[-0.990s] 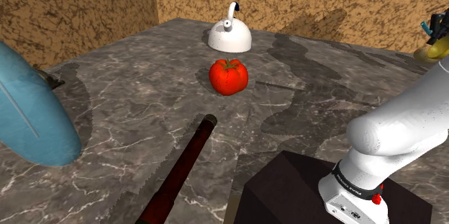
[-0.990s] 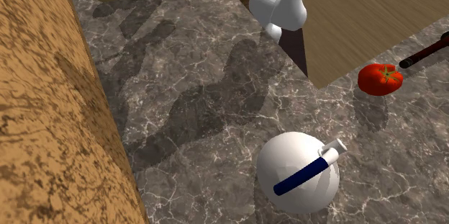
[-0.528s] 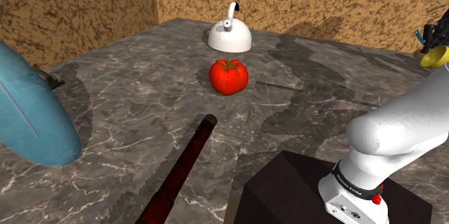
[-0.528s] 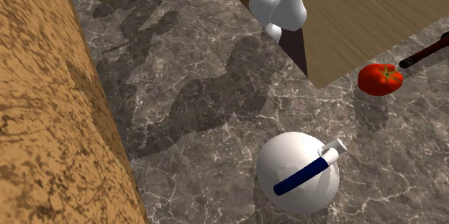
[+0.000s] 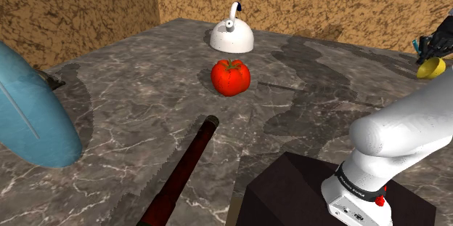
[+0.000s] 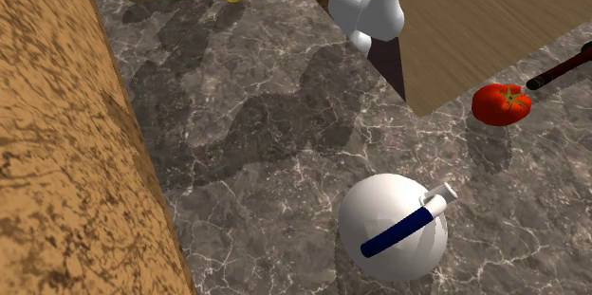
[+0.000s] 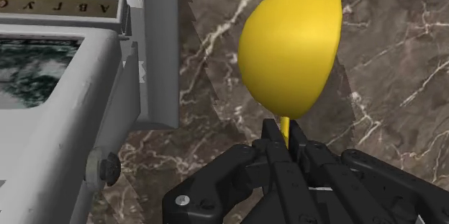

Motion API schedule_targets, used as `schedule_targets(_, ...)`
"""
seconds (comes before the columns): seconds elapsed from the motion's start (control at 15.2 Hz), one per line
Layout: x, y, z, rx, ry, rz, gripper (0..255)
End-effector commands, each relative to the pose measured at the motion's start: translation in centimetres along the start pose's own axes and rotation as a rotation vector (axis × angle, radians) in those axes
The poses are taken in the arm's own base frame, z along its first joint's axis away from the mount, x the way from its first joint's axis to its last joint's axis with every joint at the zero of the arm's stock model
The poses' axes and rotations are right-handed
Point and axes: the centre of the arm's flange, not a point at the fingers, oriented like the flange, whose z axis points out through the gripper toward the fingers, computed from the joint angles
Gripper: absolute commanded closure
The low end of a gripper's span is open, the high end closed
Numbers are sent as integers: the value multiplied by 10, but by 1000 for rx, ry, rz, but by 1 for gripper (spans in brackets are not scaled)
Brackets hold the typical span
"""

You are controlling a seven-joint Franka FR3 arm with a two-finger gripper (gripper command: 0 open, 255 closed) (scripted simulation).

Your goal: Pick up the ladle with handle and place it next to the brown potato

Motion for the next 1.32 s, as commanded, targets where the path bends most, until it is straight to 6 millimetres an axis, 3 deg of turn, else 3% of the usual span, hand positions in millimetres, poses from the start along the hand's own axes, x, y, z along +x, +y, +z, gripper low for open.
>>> schedule_targets(0.0, 1, 2, 11, 0, 0, 0, 255)
schedule_targets(0.2, 2, 5, 25, 0, 0, 0, 255)
schedule_targets(0.66, 2, 5, 25, 0, 0, 0, 255)
schedule_targets(0.73, 2, 4, 25, 0, 0, 0, 0)
schedule_targets(1.06, 2, 5, 25, 0, 0, 0, 0)
schedule_targets(1.25, 2, 5, -15, 0, 0, 0, 0)
